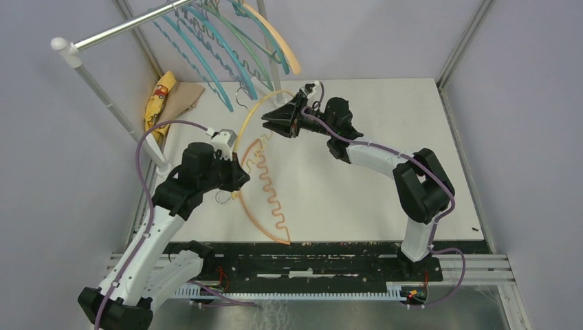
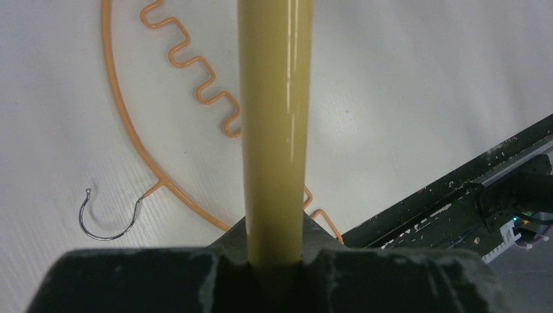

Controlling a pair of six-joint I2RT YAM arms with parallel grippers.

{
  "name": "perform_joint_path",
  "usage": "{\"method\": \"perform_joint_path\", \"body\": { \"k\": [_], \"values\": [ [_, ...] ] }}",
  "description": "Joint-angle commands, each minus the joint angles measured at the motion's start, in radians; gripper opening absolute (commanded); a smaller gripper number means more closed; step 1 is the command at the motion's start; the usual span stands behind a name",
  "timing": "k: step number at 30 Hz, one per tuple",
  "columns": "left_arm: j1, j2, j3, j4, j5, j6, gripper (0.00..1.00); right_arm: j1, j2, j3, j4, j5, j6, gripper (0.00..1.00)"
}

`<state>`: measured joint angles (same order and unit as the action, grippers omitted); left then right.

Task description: Organize the hangers

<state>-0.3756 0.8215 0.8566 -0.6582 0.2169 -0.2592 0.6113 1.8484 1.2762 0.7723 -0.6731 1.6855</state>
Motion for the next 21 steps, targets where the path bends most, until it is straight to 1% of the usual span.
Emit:
{"method": "perform_joint_path", "body": {
  "k": [1, 3, 10, 15, 21],
  "values": [
    [0.0, -0.017, 0.078, 0.0, 0.027, 0.053, 0.03, -0.018, -0.059, -0.039, -0.03, -0.013, -0.091, 0.52],
    [0.0, -0.029, 0.083, -0.012, 0.033, 0.057, 0.03, -0.027, -0.061, -0.064, -0.036, -0.015, -0.106, 0.56],
    [0.001, -0.055, 0.15, -0.082, 0.029, 0.082, 0.03, -0.05, -0.055, -0.158, -0.037, -0.032, -0.146, 0.6],
    [0.0, -0.074, 0.205, -0.152, 0.028, 0.117, 0.03, -0.062, -0.048, -0.211, -0.025, -0.039, -0.158, 0.6],
    [0.0, -0.099, 0.236, -0.232, 0.025, 0.145, 0.03, -0.065, -0.037, -0.23, -0.01, -0.046, -0.157, 0.6]
  ]
}}
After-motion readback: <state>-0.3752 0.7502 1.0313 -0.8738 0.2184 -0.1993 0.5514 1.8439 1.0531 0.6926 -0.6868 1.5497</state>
